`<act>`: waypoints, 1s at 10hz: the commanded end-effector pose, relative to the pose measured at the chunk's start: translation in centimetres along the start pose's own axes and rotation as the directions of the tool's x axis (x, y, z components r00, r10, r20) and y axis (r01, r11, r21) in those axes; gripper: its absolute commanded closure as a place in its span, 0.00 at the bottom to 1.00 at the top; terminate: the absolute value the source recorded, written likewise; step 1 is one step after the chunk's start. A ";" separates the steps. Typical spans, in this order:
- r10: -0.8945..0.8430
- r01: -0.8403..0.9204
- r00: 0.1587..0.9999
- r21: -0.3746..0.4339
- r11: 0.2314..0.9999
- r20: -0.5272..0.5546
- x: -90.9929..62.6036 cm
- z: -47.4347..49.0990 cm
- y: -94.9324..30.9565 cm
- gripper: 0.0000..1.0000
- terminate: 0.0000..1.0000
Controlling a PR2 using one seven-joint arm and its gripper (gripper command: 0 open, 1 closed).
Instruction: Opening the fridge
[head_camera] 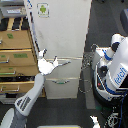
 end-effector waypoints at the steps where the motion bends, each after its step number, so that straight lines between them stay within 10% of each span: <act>1: 0.231 -0.227 0.970 0.059 0.972 -0.073 8.0 -0.2 5.9 0.00 0.00; 10: 0.357 -0.342 0.928 0.135 0.930 -0.108 3.6 -1.0 16.8 0.00 0.00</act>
